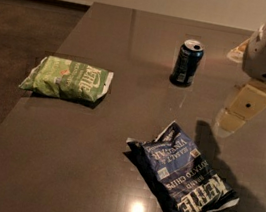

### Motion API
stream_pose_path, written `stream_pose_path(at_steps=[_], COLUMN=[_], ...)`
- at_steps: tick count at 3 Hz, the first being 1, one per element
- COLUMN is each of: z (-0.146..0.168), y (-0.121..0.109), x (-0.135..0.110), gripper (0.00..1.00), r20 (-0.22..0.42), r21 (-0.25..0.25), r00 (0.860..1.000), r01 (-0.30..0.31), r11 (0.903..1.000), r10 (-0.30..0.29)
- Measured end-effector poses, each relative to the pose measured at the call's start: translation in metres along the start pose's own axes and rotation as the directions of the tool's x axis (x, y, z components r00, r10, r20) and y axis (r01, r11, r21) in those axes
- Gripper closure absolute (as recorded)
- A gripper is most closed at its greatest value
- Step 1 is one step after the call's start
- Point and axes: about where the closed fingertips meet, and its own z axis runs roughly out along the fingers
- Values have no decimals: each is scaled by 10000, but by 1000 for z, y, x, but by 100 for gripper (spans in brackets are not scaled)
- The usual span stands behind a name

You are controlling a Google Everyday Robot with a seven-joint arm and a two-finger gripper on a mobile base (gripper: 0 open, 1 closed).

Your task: Pick green jalapeno chip bag

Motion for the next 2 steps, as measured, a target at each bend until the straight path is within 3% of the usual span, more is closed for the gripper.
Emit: stream_pose_path(at_steps=[1, 2], z=[19, 45], y=[0, 1], x=[-37, -99], gripper=[0, 0], r20=[433, 1266], r21=[-425, -1142], r00=[9990, 9914], r01=[168, 477], r11=[9990, 9923], r10=[-150, -330])
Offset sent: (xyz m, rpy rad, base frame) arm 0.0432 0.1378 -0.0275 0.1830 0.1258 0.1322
